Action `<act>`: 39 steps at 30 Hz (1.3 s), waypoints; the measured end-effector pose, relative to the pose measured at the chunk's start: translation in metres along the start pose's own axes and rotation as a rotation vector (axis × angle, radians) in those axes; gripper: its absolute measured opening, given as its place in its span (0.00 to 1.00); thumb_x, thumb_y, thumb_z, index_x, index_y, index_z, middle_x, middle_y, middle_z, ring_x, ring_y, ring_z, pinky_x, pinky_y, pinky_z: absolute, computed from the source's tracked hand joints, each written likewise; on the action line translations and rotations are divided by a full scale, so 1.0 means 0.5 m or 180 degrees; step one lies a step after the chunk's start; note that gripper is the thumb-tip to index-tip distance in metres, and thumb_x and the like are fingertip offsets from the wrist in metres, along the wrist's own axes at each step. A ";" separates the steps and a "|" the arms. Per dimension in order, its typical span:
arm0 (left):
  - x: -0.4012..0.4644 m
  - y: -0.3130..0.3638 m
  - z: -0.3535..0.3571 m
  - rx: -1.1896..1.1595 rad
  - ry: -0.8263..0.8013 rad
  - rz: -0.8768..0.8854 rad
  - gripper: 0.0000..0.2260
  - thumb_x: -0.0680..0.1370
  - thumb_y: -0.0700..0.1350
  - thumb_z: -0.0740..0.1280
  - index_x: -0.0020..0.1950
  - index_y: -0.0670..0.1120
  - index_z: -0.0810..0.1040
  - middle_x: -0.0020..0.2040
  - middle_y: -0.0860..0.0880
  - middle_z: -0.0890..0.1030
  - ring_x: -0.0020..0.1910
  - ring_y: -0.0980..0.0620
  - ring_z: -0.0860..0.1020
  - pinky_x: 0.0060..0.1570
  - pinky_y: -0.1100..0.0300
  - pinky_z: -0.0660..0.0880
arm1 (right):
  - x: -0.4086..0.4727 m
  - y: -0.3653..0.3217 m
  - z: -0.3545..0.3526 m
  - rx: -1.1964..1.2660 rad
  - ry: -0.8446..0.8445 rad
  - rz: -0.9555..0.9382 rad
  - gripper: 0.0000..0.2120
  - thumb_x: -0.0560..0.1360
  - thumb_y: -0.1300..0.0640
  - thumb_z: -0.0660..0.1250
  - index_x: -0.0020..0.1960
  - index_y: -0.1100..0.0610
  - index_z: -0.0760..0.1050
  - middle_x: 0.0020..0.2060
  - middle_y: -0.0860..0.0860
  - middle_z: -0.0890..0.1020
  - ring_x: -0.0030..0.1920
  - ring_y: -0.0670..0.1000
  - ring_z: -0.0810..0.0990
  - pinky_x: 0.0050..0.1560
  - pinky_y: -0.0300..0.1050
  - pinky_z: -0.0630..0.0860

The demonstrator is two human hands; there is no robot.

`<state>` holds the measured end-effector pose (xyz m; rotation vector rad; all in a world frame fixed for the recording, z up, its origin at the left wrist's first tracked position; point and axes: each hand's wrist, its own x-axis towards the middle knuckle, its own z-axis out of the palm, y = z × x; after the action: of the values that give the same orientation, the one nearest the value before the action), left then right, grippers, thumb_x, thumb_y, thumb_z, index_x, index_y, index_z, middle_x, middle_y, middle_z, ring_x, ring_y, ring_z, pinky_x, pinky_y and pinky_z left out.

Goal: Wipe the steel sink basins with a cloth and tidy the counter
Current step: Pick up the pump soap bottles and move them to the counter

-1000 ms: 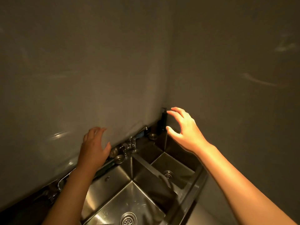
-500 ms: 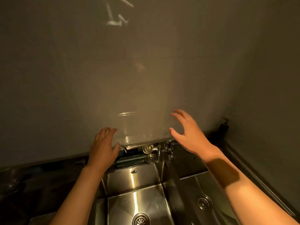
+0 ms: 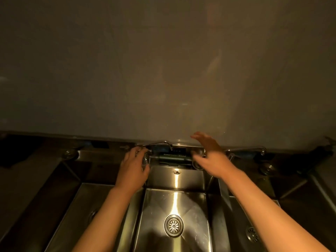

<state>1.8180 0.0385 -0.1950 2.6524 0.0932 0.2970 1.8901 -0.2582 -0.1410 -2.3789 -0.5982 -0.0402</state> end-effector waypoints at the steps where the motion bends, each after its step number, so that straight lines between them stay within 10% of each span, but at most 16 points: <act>1: 0.003 -0.008 0.016 -0.0013 -0.0033 -0.0003 0.27 0.78 0.46 0.71 0.77 0.48 0.71 0.76 0.46 0.69 0.74 0.43 0.68 0.72 0.46 0.70 | 0.001 0.008 0.018 -0.0021 -0.0034 0.0008 0.28 0.77 0.50 0.69 0.75 0.45 0.67 0.74 0.47 0.67 0.75 0.49 0.64 0.76 0.52 0.64; 10: 0.062 -0.058 0.170 -0.0357 -0.0347 -0.0379 0.26 0.80 0.48 0.70 0.78 0.51 0.69 0.78 0.48 0.67 0.76 0.45 0.65 0.74 0.48 0.66 | 0.060 0.086 0.141 -0.0243 -0.0482 0.0273 0.31 0.73 0.44 0.67 0.75 0.44 0.66 0.71 0.43 0.68 0.68 0.43 0.68 0.69 0.39 0.69; 20: 0.121 -0.117 0.320 -0.0892 -0.0710 -0.0705 0.27 0.80 0.48 0.70 0.78 0.49 0.69 0.79 0.44 0.66 0.78 0.40 0.63 0.75 0.39 0.64 | 0.148 0.192 0.295 -0.1040 -0.0899 0.0381 0.32 0.74 0.48 0.69 0.77 0.50 0.66 0.72 0.49 0.69 0.71 0.52 0.70 0.68 0.59 0.71; 39: 0.180 -0.184 0.438 -0.0700 -0.1100 -0.0696 0.26 0.82 0.50 0.67 0.79 0.48 0.67 0.79 0.44 0.65 0.77 0.43 0.62 0.74 0.45 0.65 | 0.250 0.302 0.433 -0.1704 -0.1028 0.0555 0.34 0.71 0.51 0.75 0.74 0.54 0.69 0.67 0.52 0.75 0.65 0.57 0.74 0.64 0.54 0.72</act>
<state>1.9535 0.0333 -0.4098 2.4075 0.2225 -0.2116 2.0391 -0.1729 -0.3772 -2.9822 -0.5768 0.3015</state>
